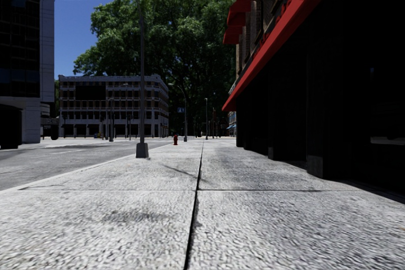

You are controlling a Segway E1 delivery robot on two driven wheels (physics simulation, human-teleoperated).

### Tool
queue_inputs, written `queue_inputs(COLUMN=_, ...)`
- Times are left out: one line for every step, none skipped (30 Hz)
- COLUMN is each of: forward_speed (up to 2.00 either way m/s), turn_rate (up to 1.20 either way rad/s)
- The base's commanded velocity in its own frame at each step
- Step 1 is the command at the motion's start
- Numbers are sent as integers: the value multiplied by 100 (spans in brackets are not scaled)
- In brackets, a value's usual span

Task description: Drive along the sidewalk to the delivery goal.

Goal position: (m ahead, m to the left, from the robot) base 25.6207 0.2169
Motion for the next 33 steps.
queue_inputs(forward_speed=200, turn_rate=0)
queue_inputs(forward_speed=200, turn_rate=0)
queue_inputs(forward_speed=200, turn_rate=0)
queue_inputs(forward_speed=200, turn_rate=0)
queue_inputs(forward_speed=200, turn_rate=0)
queue_inputs(forward_speed=200, turn_rate=8)
queue_inputs(forward_speed=200, turn_rate=8)
queue_inputs(forward_speed=200, turn_rate=120)
queue_inputs(forward_speed=200, turn_rate=120)
queue_inputs(forward_speed=200, turn_rate=120)
queue_inputs(forward_speed=200, turn_rate=28)
queue_inputs(forward_speed=200, turn_rate=28)
queue_inputs(forward_speed=200, turn_rate=0)
queue_inputs(forward_speed=200, turn_rate=0)
queue_inputs(forward_speed=200, turn_rate=0)
queue_inputs(forward_speed=200, turn_rate=0)
queue_inputs(forward_speed=200, turn_rate=0)
queue_inputs(forward_speed=200, turn_rate=0)
queue_inputs(forward_speed=200, turn_rate=0)
queue_inputs(forward_speed=200, turn_rate=0)
queue_inputs(forward_speed=200, turn_rate=0)
queue_inputs(forward_speed=200, turn_rate=0)
queue_inputs(forward_speed=200, turn_rate=0)
queue_inputs(forward_speed=200, turn_rate=0)
queue_inputs(forward_speed=200, turn_rate=0)
queue_inputs(forward_speed=200, turn_rate=0)
queue_inputs(forward_speed=200, turn_rate=0)
queue_inputs(forward_speed=200, turn_rate=0)
queue_inputs(forward_speed=200, turn_rate=0)
queue_inputs(forward_speed=200, turn_rate=0)
queue_inputs(forward_speed=200, turn_rate=0)
queue_inputs(forward_speed=200, turn_rate=0)
queue_inputs(forward_speed=200, turn_rate=0)
